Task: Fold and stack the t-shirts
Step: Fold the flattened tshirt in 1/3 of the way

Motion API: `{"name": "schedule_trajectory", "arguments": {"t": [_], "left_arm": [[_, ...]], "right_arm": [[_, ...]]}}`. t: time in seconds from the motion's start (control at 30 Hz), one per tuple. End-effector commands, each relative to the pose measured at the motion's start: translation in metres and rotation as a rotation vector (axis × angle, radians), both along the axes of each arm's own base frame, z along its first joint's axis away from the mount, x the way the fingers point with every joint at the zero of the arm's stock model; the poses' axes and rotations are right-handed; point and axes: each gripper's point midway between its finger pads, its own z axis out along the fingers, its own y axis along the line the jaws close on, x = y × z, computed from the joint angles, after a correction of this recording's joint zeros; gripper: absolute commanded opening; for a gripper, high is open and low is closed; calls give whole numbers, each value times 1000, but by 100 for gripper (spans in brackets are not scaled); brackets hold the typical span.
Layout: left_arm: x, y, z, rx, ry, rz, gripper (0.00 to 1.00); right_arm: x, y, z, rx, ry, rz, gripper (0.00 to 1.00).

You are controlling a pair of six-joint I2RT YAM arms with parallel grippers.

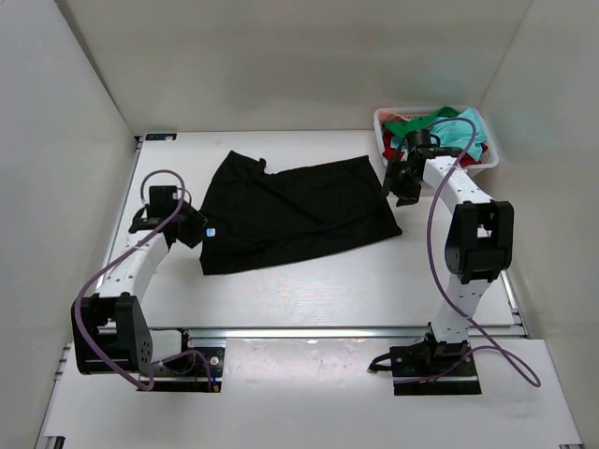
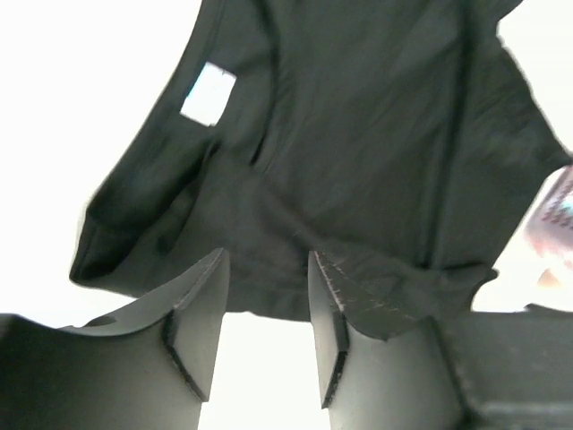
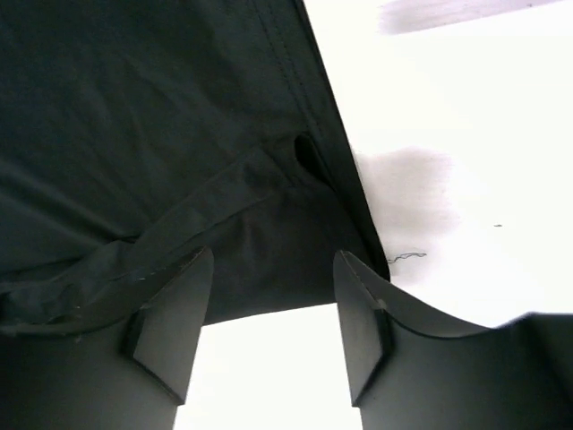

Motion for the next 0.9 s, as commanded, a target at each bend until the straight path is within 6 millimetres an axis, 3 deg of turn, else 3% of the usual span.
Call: {"name": "schedule_trajectory", "arguments": {"t": [0.0, 0.07, 0.17, 0.27, 0.43, 0.47, 0.57, 0.63, 0.67, 0.73, 0.83, 0.87], "left_arm": [[-13, -25, -6, -63, -9, -56, 51], [-22, -40, -17, -65, 20, -101, 48], [-36, -51, -37, -41, 70, -139, 46], [-41, -55, -49, 8, 91, -151, 46], [-46, -43, -85, 97, 207, -132, 47], [-43, -39, -91, 125, 226, -127, 47], [-42, -32, -96, 169, 279, -147, 48], [-51, -34, -105, 194, 337, -183, 47], [-56, -33, -107, 201, 353, -188, 47], [-68, -31, -114, 208, 375, -192, 47], [-99, -26, -123, 190, 431, -191, 46], [-110, -24, -125, 196, 447, -197, 47]], "right_arm": [[-2, 0, 17, -44, -62, 23, 49], [-9, 4, 13, -5, -69, 39, 30], [-16, 21, -3, 22, -79, 97, 15], [-22, 42, -20, 38, -84, 161, 18], [-30, 69, -54, 22, -64, 239, 27], [-27, 71, -58, 15, -70, 246, 27], [-44, 73, -75, -12, -8, 259, 27], [-68, 69, -88, -38, 55, 257, 27], [-74, 65, -83, -48, 54, 236, 27], [-110, 61, -87, -36, 107, 217, 27], [-153, 51, -94, -30, 195, 193, 28], [-162, 53, -86, -19, 189, 206, 28]]}}
